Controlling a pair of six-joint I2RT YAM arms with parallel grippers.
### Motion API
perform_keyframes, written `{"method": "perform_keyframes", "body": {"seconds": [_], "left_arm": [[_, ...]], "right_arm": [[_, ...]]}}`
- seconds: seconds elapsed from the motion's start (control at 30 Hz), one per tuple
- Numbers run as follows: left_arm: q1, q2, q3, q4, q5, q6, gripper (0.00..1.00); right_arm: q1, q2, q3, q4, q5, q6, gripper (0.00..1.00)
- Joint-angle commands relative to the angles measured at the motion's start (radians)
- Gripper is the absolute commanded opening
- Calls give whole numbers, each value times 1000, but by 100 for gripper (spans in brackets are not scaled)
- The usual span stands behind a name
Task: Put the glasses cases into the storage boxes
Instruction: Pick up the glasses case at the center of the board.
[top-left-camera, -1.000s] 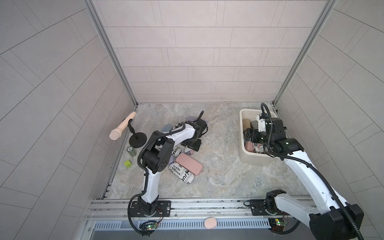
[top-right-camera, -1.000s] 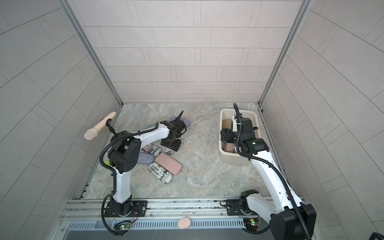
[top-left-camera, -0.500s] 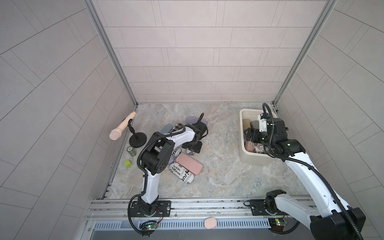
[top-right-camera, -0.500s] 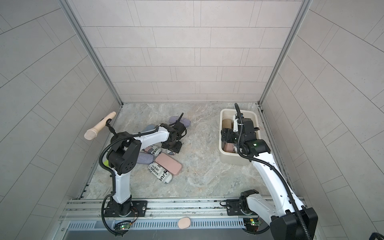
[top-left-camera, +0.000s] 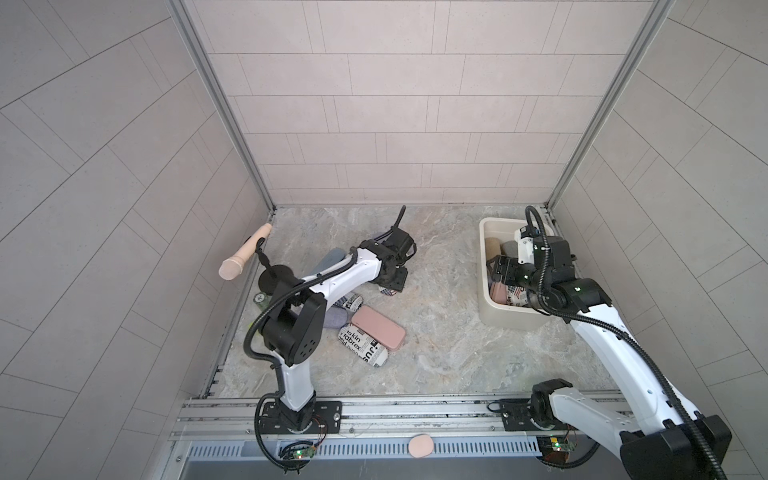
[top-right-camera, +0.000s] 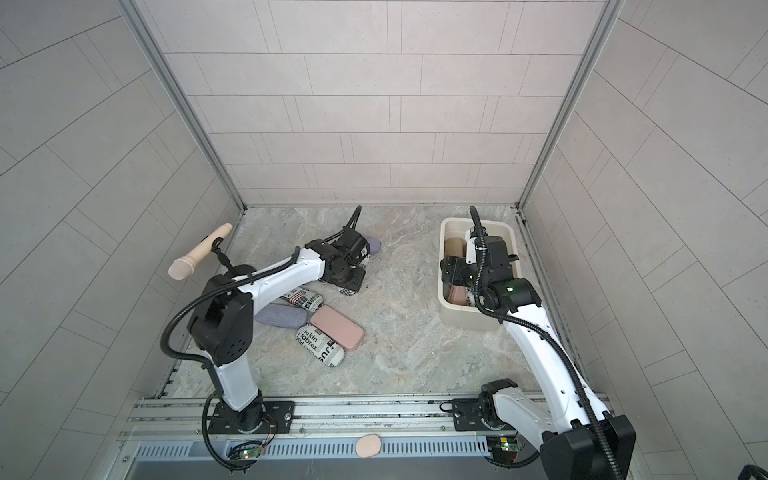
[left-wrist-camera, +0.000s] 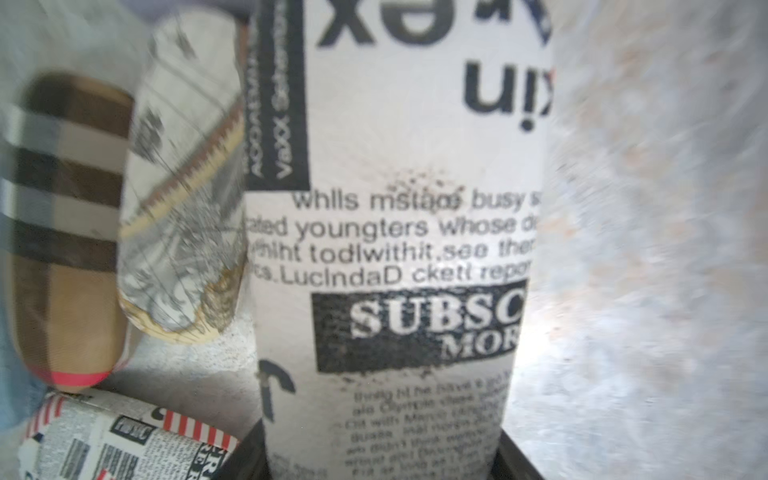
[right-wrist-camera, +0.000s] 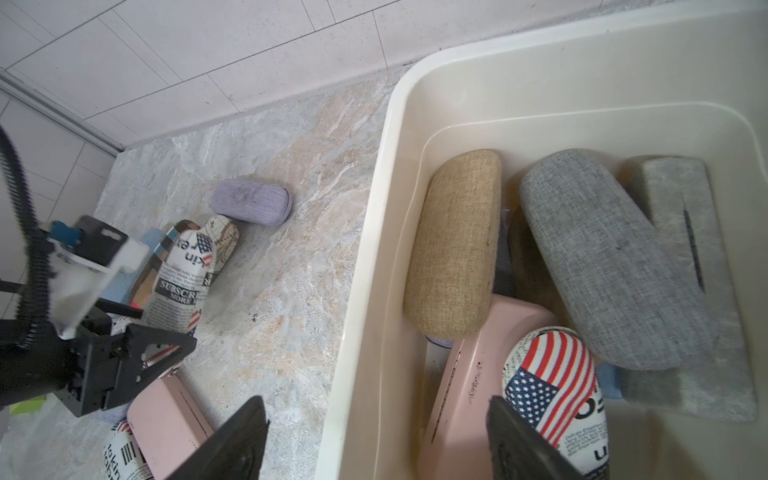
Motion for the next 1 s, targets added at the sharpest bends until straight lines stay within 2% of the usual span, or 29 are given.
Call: {"method": "perform_keyframes", "body": {"seconds": [0.0,0.1,0.2,0.33,0.43,0.7,0.83,0.97], "left_arm": [[-5,-81,59,55,90,35,60],[-5,-155,18,186,155,17,59],[-6,-251,-126,423,179,-6,59],[-6,-376,-384,779,236,-76,59],[-5,-423,-476,924,273,-130,59],[-7,-410,-459,937,352,-186,59],[-8,-400,-452,938,386,-197,59],[-5,-394,-435,914,406,-182,58]], "right_arm": [[2,-13,54,18,-38,45,83],[5,-4,59,88,-121,114,82],[57,33,56,174,-183,189,80],[207,98,115,194,-85,177,79],[262,159,164,228,-92,168,78],[349,298,252,299,-103,188,78],[374,353,274,326,-121,196,69],[378,393,273,366,-105,223,64]]}}
